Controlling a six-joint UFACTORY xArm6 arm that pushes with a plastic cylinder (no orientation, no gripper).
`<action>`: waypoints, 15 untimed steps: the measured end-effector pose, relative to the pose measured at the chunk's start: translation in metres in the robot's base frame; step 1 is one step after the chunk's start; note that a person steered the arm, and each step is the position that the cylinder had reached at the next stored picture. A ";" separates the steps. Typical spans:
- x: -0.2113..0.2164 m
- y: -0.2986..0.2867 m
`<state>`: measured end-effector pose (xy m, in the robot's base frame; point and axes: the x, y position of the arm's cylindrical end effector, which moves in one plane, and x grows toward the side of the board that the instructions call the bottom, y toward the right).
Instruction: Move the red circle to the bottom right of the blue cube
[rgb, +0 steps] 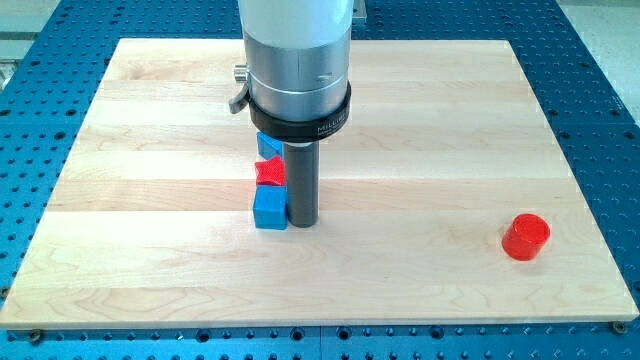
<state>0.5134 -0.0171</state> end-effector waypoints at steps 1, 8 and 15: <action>0.000 0.059; 0.020 0.121; 0.040 0.070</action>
<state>0.5532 0.0527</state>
